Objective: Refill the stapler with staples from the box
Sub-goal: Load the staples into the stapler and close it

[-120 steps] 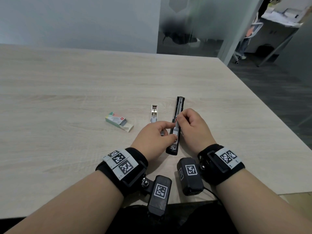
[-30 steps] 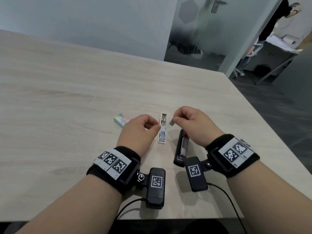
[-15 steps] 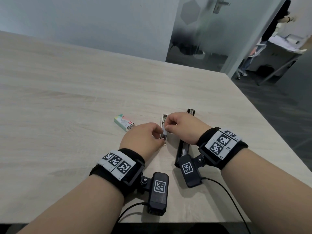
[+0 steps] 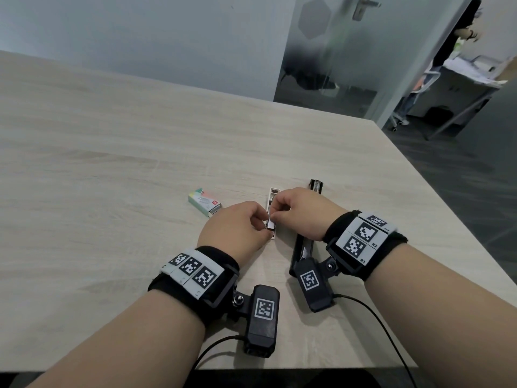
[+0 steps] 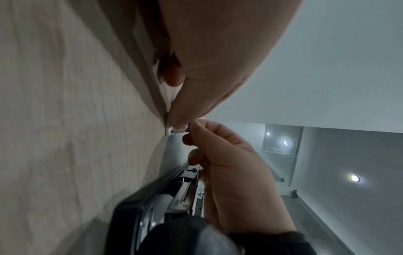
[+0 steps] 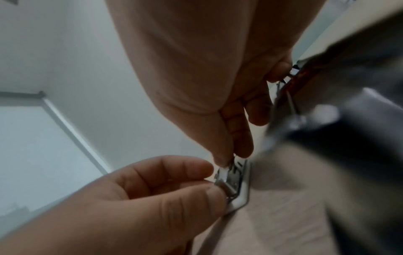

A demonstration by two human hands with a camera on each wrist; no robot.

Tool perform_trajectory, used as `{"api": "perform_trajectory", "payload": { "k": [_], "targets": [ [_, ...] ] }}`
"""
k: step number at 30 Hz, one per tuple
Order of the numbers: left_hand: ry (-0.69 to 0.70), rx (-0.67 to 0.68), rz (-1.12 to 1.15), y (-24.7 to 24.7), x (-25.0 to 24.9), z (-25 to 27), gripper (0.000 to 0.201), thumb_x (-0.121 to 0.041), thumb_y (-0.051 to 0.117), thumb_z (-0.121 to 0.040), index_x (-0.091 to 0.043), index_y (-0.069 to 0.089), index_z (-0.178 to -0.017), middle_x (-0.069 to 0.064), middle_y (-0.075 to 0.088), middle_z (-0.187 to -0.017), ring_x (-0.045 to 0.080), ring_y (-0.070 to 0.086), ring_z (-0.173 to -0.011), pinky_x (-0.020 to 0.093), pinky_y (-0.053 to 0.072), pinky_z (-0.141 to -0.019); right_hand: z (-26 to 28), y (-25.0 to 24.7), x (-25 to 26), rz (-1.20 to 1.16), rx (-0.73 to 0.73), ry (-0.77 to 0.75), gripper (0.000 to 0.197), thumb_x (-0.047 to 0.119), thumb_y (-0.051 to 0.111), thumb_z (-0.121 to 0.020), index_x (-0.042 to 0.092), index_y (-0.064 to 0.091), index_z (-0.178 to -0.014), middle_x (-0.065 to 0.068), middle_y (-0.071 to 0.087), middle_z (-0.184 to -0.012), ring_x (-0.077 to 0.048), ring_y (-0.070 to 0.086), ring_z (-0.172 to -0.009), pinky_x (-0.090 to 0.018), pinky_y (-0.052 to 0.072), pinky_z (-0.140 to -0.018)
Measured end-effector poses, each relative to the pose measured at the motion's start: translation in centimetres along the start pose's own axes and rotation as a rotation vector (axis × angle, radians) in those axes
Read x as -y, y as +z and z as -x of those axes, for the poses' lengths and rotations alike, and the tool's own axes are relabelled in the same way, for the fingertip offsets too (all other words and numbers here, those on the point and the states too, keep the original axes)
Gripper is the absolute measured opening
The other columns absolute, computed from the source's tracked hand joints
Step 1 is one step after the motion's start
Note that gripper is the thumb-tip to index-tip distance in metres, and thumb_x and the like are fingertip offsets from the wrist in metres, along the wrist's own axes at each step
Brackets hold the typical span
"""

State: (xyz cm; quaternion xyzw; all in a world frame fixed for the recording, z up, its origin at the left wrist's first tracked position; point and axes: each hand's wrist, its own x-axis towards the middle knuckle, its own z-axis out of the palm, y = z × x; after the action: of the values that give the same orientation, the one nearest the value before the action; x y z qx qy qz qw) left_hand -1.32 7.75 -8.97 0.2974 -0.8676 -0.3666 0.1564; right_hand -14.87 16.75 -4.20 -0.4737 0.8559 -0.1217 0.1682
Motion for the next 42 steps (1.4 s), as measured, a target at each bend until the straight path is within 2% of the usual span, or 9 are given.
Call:
{"api": "perform_trajectory", "payload": {
  "k": [6, 8, 10, 12, 16, 19, 22, 28, 42],
  "targets": [
    [0.013, 0.000, -0.018, 0.1, 0.2, -0.1, 0.021, -0.034, 0.074, -0.076, -0.034, 0.065, -0.096, -0.016, 0.072, -0.083, 0.009, 0.065, -0.089, 0.031, 0.051, -0.082, -0.1, -0.6, -0.2, -0.123, -0.159, 0.029, 0.012, 0.026, 0.060, -0.095, 0.027, 0.072, -0.092, 0.011, 0.066, -0.084, -0.008, 0.057, -0.075, -0.024, 0.044, -0.067],
    [0.015, 0.009, -0.035, 0.1, 0.2, -0.2, 0.022, -0.034, 0.073, -0.077, -0.034, 0.065, -0.097, -0.017, 0.072, -0.083, 0.009, 0.064, -0.089, 0.030, 0.050, -0.082, -0.7, -0.7, -0.4, -0.077, -0.200, 0.055, 0.025, 0.031, 0.055, -0.097, 0.034, 0.069, -0.117, 0.006, 0.068, -0.116, -0.015, 0.062, -0.101, -0.034, 0.050, -0.091],
    [0.013, 0.017, -0.039, 0.1, 0.2, -0.2, 0.020, -0.034, 0.073, -0.078, -0.035, 0.064, -0.095, -0.017, 0.071, -0.082, 0.008, 0.064, -0.088, 0.028, 0.049, -0.081, -1.1, -0.7, -0.2, 0.081, -0.119, 0.099, 0.044, 0.037, 0.048, -0.100, 0.039, 0.054, -0.144, 0.005, 0.054, -0.150, -0.023, 0.050, -0.136, -0.049, 0.036, -0.114],
    [0.016, 0.021, -0.036, 0.1, 0.1, -0.2, 0.017, -0.034, 0.073, -0.078, -0.037, 0.063, -0.091, -0.018, 0.071, -0.081, 0.007, 0.064, -0.086, 0.026, 0.048, -0.079, -1.3, -0.6, 0.1, 0.160, -0.043, 0.146, 0.051, 0.038, 0.042, -0.102, 0.041, 0.042, -0.153, 0.007, 0.044, -0.162, -0.024, 0.038, -0.149, -0.050, 0.025, -0.119],
    [0.012, 0.028, -0.030, -0.1, 0.0, -0.1, 0.017, -0.035, 0.075, -0.078, -0.038, 0.062, -0.088, -0.017, 0.071, -0.081, 0.006, 0.063, -0.085, 0.026, 0.047, -0.078, -1.2, -0.5, 0.1, 0.007, -0.111, 0.112, 0.037, 0.036, 0.048, -0.102, 0.036, 0.060, -0.137, 0.008, 0.067, -0.135, -0.018, 0.058, -0.129, -0.040, 0.038, -0.111],
    [0.003, 0.026, -0.034, -0.2, 0.0, -0.1, 0.018, -0.035, 0.074, -0.077, -0.036, 0.063, -0.092, -0.017, 0.072, -0.081, 0.007, 0.063, -0.086, 0.028, 0.048, -0.079, -0.3, -0.8, -0.2, -0.186, -0.230, 0.021, 0.017, 0.031, 0.060, -0.099, 0.030, 0.071, -0.111, 0.018, 0.068, -0.092, 0.001, 0.062, -0.085, -0.022, 0.046, -0.078],
    [-0.013, 0.010, -0.024, -0.2, -0.2, 0.0, 0.025, -0.033, 0.073, -0.077, -0.035, 0.058, -0.097, -0.017, 0.072, -0.078, 0.007, 0.061, -0.082, 0.029, 0.046, -0.074, 1.1, -0.8, -0.2, -0.224, -0.241, -0.047, 0.006, 0.031, 0.071, -0.091, 0.029, 0.073, -0.096, 0.019, 0.066, -0.076, 0.009, 0.059, -0.065, -0.009, 0.042, -0.062],
    [-0.002, 0.002, -0.039, -0.1, -0.3, 0.1, 0.032, -0.034, 0.069, -0.080, -0.038, 0.059, -0.110, -0.018, 0.071, -0.080, 0.009, 0.063, -0.087, 0.029, 0.048, -0.076, 2.3, 0.4, -0.5, -0.180, -0.186, -0.158, 0.012, 0.019, 0.083, -0.080, 0.019, 0.071, -0.083, 0.000, 0.066, -0.095, -0.015, 0.066, -0.090, -0.031, 0.052, -0.085],
    [0.044, 0.004, 0.062, 0.1, -0.1, 0.4, 0.034, -0.052, 0.066, -0.084, -0.045, 0.071, -0.117, -0.017, 0.067, -0.118, 0.005, 0.057, -0.115, 0.028, 0.043, -0.095, 3.0, 2.0, -2.2, -0.207, -0.217, -0.142, 0.023, 0.022, 0.063, -0.086, 0.031, 0.083, -0.094, 0.017, 0.064, -0.095, -0.007, 0.063, -0.099, -0.052, 0.045, -0.103]
  ]
}}
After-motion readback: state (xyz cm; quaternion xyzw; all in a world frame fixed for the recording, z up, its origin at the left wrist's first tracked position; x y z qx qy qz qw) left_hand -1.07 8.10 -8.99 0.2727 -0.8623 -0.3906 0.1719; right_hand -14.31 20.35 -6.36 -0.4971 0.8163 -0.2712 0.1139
